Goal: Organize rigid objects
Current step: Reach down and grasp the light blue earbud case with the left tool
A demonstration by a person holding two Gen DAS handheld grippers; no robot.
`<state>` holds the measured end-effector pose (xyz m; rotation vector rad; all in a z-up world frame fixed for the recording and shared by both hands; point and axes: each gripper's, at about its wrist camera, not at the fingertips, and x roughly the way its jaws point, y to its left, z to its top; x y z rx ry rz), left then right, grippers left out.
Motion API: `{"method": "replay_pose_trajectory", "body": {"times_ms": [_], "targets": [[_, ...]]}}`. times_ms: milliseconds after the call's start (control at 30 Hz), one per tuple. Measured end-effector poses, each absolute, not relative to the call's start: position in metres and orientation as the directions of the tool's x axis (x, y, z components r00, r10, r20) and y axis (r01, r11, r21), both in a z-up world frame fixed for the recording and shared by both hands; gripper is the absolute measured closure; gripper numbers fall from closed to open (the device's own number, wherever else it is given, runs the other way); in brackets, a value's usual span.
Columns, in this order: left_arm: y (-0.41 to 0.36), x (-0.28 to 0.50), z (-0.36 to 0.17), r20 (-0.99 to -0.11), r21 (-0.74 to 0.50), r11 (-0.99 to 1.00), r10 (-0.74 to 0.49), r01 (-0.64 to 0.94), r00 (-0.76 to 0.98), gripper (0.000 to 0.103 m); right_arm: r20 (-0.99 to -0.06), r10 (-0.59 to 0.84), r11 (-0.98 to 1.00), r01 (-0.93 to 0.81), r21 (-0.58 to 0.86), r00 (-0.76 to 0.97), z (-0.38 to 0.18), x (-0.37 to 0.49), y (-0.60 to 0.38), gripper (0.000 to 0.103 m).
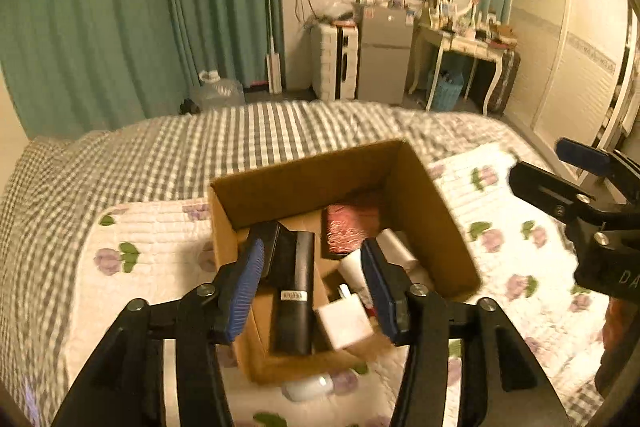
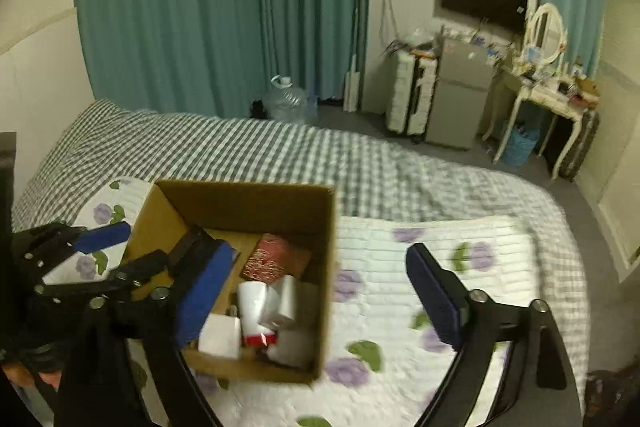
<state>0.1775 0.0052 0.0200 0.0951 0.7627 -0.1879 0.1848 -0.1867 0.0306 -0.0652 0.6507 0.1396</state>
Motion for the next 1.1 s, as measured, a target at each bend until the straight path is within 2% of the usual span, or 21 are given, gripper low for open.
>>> {"method": "replay_pose_trajectory", "body": {"times_ms": [133,233,433,600,800,1100], "targets": [[0.010,0.137,0.043,-0.671,-0.038,0.985,-0.150,0.169,0.726,0.040,-0.567,0.116,0.992,-0.125,0.023,0.815,0.060,0.135,-0.204,0.007],[0.011,0.109,0.056,-0.651,-0.042,0.989,-0.137,0.145,0.746,0.037,-0.539,0.114,0.992,-0.122,0.021,0.835,0.074,0.100,-0.208,0.002],[0.020,0.068,0.053,-0.630,-0.059,0.991,-0.127,0.116,0.766,0.034,-0.543,0.131,0.990,-0.135,0.032,0.829,0.064,0.059,-0.209,0.000],[0.027,0.061,0.015,-0.664,-0.035,0.998,-0.069,0.061,0.745,0.034,-0.574,0.110,0.991,-0.131,0.004,0.811,0.026,0.054,-0.212,0.000],[0.026,0.076,-0.063,-0.757,0.056,0.998,0.027,0.023,0.653,0.034,-0.649,0.089,0.988,-0.149,-0.038,0.756,-0.041,0.073,-0.205,0.000],[0.016,0.114,-0.137,-0.819,0.080,0.997,0.051,0.024,0.572,0.034,-0.729,0.098,0.990,-0.142,0.002,0.677,-0.120,0.118,-0.196,0.000]]}}
